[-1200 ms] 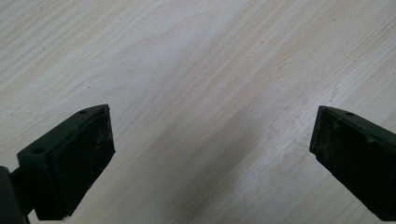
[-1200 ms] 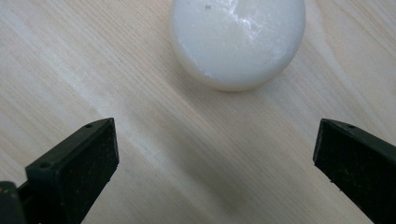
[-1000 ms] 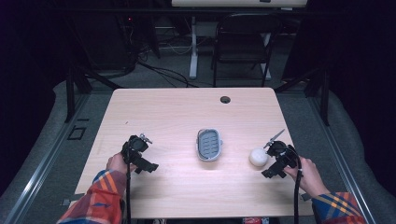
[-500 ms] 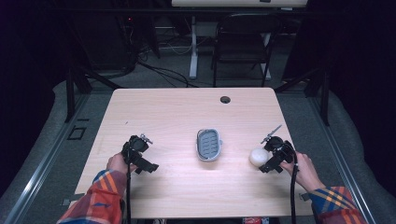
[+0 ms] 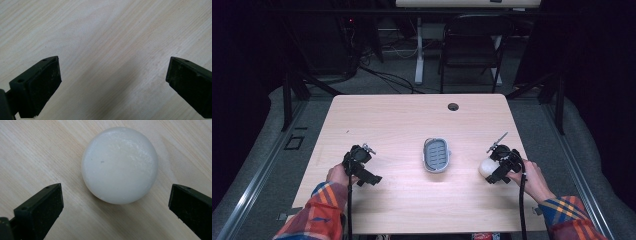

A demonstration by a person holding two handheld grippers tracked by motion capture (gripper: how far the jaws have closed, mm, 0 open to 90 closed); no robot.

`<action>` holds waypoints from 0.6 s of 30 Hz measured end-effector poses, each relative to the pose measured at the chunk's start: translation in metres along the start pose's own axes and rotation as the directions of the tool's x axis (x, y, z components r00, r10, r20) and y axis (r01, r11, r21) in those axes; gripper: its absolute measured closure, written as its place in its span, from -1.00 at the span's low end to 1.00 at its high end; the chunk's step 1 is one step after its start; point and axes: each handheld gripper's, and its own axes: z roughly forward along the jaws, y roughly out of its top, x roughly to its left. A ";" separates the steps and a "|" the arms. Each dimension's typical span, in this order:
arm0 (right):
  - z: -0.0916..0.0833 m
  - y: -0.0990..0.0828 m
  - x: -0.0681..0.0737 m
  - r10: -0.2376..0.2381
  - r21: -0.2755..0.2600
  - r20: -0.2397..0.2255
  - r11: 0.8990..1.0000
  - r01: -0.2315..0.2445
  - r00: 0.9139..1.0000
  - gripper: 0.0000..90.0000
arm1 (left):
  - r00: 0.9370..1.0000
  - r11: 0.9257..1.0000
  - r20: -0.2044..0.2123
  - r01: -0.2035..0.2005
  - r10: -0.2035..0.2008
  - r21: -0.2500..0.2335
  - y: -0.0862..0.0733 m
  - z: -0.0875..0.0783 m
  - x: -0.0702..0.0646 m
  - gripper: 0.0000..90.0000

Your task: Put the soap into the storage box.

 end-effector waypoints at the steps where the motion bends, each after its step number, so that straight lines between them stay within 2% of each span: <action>1: -0.001 0.002 0.000 -0.016 0.017 0.010 1.000 0.016 1.000 -1.00 | 1.000 1.000 -0.001 -0.001 0.001 -0.001 0.000 0.000 0.000 -1.00; 3: -0.001 0.004 0.000 -0.034 0.030 0.021 0.999 0.034 0.999 -1.00 | 1.000 1.000 -0.001 0.000 0.000 -0.001 0.000 0.000 0.000 -1.00; 5: 0.001 0.004 0.002 -0.031 0.020 0.019 0.999 0.031 0.999 -1.00 | 1.000 1.000 -0.002 0.000 0.000 -0.001 0.000 0.000 0.000 -1.00; 6: 0.000 0.005 0.001 -0.051 0.036 0.024 0.998 0.050 0.998 -1.00 | 1.000 1.000 -0.002 -0.001 0.001 0.000 0.000 0.000 0.000 -1.00; 11: 0.001 0.007 0.003 -0.048 0.014 0.031 0.999 0.047 0.998 -1.00 | 1.000 1.000 -0.003 -0.001 0.001 0.001 0.000 0.000 0.000 -1.00; 14: 0.000 0.010 0.003 -0.062 0.024 0.041 0.998 0.061 0.997 -1.00 | 1.000 1.000 -0.002 -0.001 0.001 0.002 0.000 0.000 0.000 -1.00; 18: 0.004 0.013 0.003 -0.068 0.027 0.034 0.997 0.068 0.997 -1.00 | 1.000 1.000 0.000 -0.002 0.002 0.003 0.000 0.000 0.000 -1.00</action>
